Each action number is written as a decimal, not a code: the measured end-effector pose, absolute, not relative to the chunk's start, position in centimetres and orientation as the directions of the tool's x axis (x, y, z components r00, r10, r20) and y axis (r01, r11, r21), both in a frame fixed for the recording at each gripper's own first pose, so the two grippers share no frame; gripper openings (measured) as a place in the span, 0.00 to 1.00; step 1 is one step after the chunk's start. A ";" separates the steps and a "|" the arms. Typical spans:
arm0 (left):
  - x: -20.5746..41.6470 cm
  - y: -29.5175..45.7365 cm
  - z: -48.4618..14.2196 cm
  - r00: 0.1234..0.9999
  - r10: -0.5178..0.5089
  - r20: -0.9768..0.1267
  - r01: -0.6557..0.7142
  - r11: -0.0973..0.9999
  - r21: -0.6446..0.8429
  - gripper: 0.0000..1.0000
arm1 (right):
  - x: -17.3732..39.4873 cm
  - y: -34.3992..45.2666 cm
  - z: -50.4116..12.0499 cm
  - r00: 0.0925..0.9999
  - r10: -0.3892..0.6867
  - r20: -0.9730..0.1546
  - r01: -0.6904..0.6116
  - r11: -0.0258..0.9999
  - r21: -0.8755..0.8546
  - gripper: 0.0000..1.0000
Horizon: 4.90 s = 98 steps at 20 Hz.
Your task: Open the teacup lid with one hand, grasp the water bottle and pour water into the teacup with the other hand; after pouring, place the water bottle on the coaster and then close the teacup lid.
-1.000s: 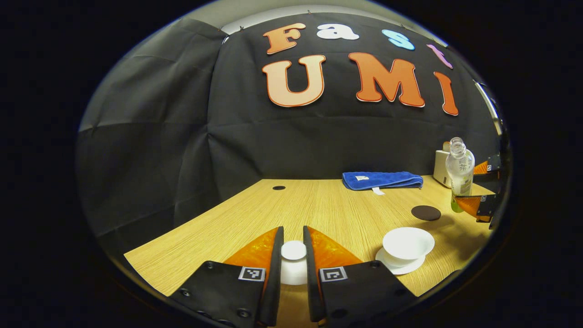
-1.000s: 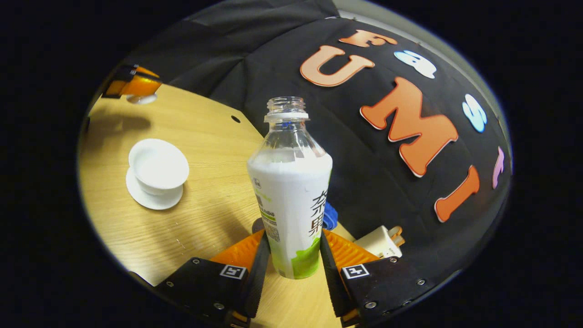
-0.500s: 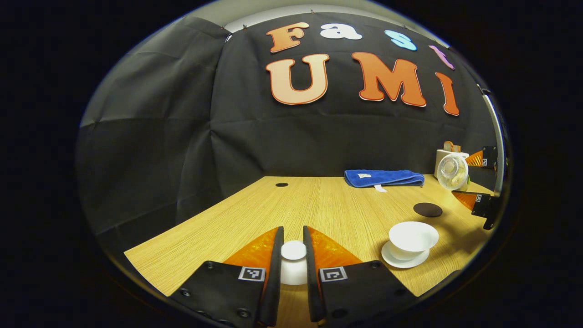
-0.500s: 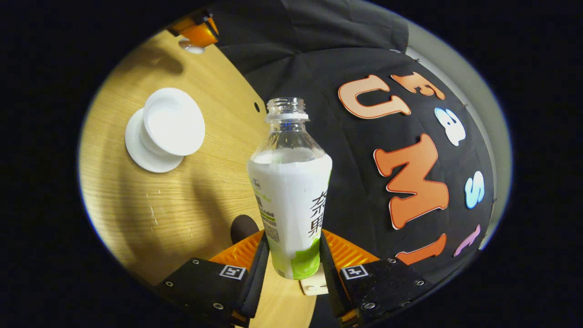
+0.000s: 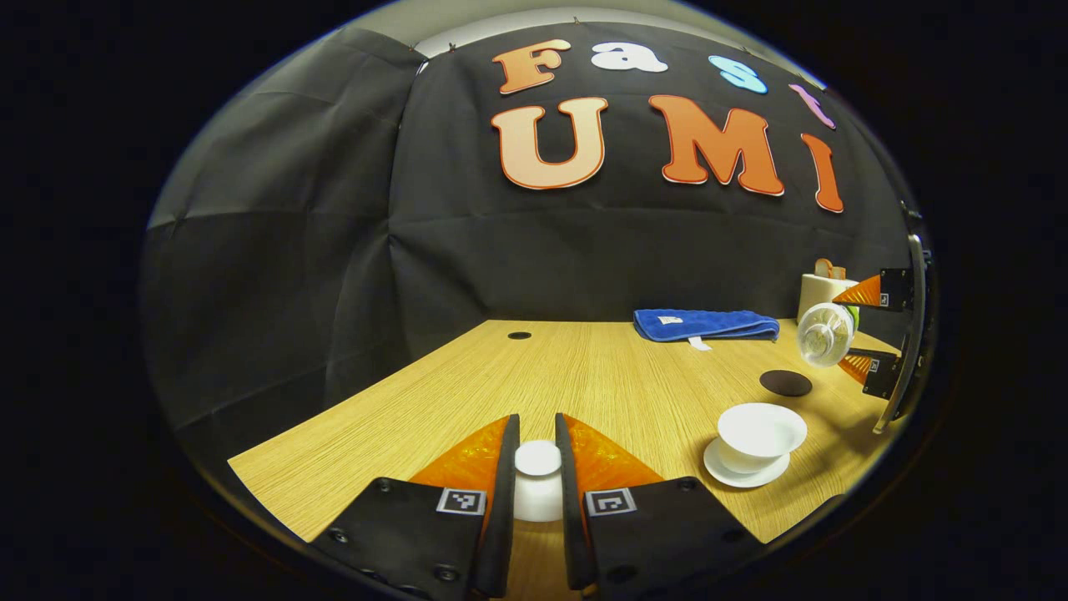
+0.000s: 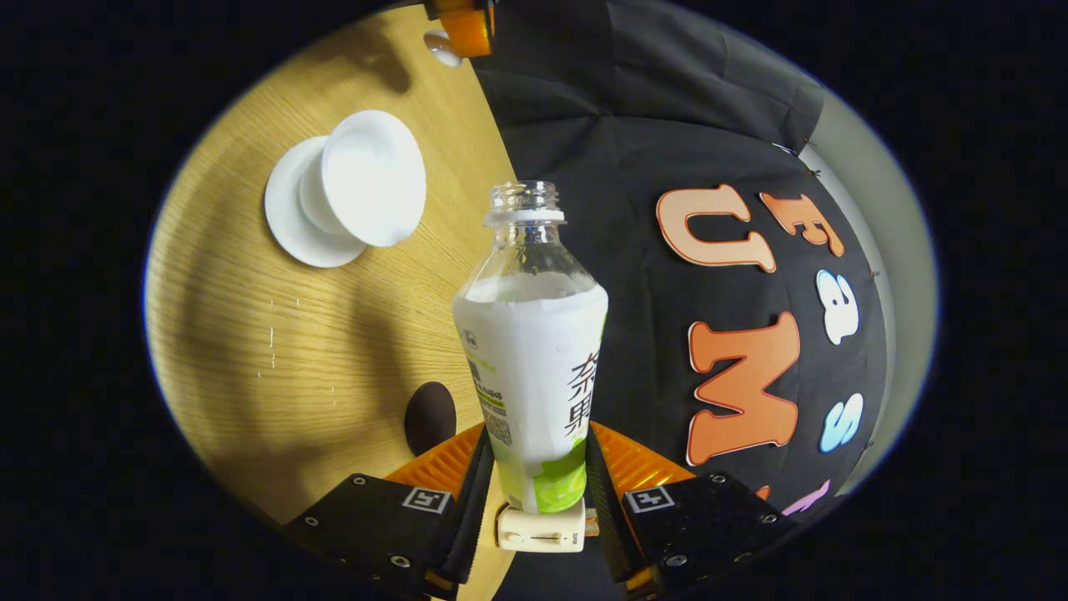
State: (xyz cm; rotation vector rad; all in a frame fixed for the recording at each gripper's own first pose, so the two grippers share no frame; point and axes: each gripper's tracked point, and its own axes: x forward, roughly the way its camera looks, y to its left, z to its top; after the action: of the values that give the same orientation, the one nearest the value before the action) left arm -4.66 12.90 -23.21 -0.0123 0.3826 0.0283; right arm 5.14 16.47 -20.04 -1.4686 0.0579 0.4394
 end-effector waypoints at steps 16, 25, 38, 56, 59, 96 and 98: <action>-4.7 13.2 -24.1 0.919 0.034 -0.392 -0.039 0.999 -0.005 0.31 | 7.6 17.7 -16.9 0.937 0.334 -0.100 -0.056 -0.140 -0.989 0.61; -4.7 13.2 -24.0 0.922 0.032 -0.386 -0.038 0.999 -0.008 0.29 | 8.2 18.3 -15.0 0.927 0.373 -0.021 0.044 -0.166 -0.985 0.61; -4.6 13.2 -23.5 0.929 0.023 -0.369 -0.032 0.999 -0.019 0.30 | 8.2 19.5 -12.5 0.903 0.421 0.090 0.196 -0.216 -0.957 0.61; -4.4 13.5 -23.2 0.937 0.015 -0.350 -0.023 1.000 -0.019 0.30 | 7.6 20.8 -9.8 0.862 0.484 0.150 0.301 -0.251 -0.920 0.61; -4.3 13.4 -22.8 0.939 0.010 -0.345 -0.019 1.000 -0.023 0.29 | 7.7 20.8 -10.0 0.864 0.483 0.140 0.295 -0.261 -0.919 0.61; -4.3 11.5 -21.3 0.943 -0.025 -0.331 0.018 1.000 -0.025 0.28 | 5.7 21.7 -16.6 0.873 0.487 -0.029 0.028 -0.109 -0.994 0.61; -4.2 11.0 -21.0 0.945 -0.030 -0.327 0.022 0.999 -0.026 0.29 | 5.8 21.5 -16.8 0.877 0.478 -0.040 -0.038 -0.013 -0.999 0.62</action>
State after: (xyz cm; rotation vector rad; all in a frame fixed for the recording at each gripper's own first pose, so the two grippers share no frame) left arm -4.24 11.05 -20.97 -0.0219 0.3334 -0.0265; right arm 5.76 21.51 -16.79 -1.5385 -0.3588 0.4232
